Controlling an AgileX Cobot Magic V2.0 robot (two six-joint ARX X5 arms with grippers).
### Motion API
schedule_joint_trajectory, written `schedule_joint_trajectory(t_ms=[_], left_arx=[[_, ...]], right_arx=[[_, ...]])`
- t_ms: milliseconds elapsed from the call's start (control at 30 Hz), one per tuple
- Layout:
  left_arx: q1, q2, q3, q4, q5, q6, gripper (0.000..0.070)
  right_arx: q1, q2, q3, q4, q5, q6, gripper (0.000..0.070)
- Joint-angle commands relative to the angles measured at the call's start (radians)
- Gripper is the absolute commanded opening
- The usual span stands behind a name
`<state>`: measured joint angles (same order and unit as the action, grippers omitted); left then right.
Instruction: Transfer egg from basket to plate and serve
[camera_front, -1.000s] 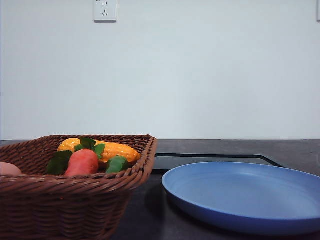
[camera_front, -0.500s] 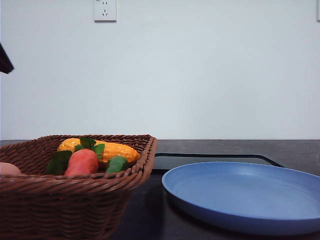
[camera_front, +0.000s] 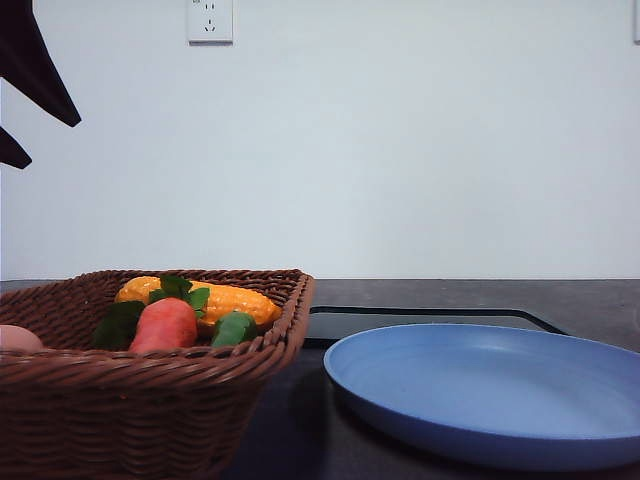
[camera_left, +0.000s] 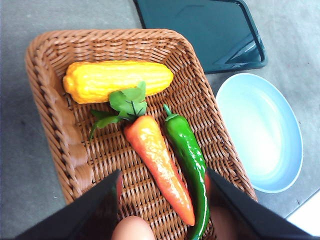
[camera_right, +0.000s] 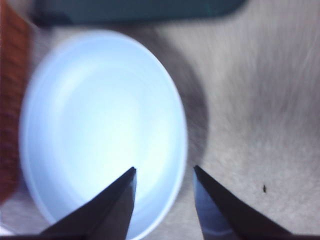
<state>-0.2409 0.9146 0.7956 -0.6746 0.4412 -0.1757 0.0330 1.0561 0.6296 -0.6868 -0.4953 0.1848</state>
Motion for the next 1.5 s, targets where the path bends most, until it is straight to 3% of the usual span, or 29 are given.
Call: schedule_joint_trajectory(t_ms=[0, 367, 633, 767, 1067, 1200, 1333, 1467], left_arx=[[-0.004, 0.008, 0.015, 0.005, 0.004, -0.002, 0.0342], [-0.004, 0.008, 0.015, -0.001, 0.004, -0.001, 0.0341], [-0.004, 0.008, 0.015, -0.021, 0.003, 0.000, 0.0341], [-0.004, 0.008, 0.015, -0.023, 0.004, 0.003, 0.0341], [-0.009, 0.008, 0.015, -0.040, 0.004, 0.003, 0.0366], [-0.039, 0.008, 0.016, -0.064, 0.003, 0.003, 0.0466], [-0.108, 0.008, 0.030, -0.124, -0.006, 0.003, 0.0473], [-0.215, 0.024, 0.080, -0.228, -0.135, 0.003, 0.0473]], right_arx=[[0.010, 0.029, -0.024, 0.041, -0.003, 0.005, 0.0235], [0.074, 0.177, -0.086, 0.204, -0.029, 0.070, 0.0198], [0.085, 0.265, -0.085, 0.248, -0.028, 0.096, 0.0091], [0.084, 0.275, -0.085, 0.255, -0.027, 0.096, 0.0000], [0.072, 0.211, -0.085, 0.239, -0.027, 0.100, 0.0000], [0.041, 0.136, -0.085, 0.206, -0.026, 0.099, 0.0000], [0.001, 0.054, -0.085, 0.180, -0.024, 0.099, 0.0000], [-0.047, -0.012, -0.085, 0.158, -0.024, 0.099, 0.0000]])
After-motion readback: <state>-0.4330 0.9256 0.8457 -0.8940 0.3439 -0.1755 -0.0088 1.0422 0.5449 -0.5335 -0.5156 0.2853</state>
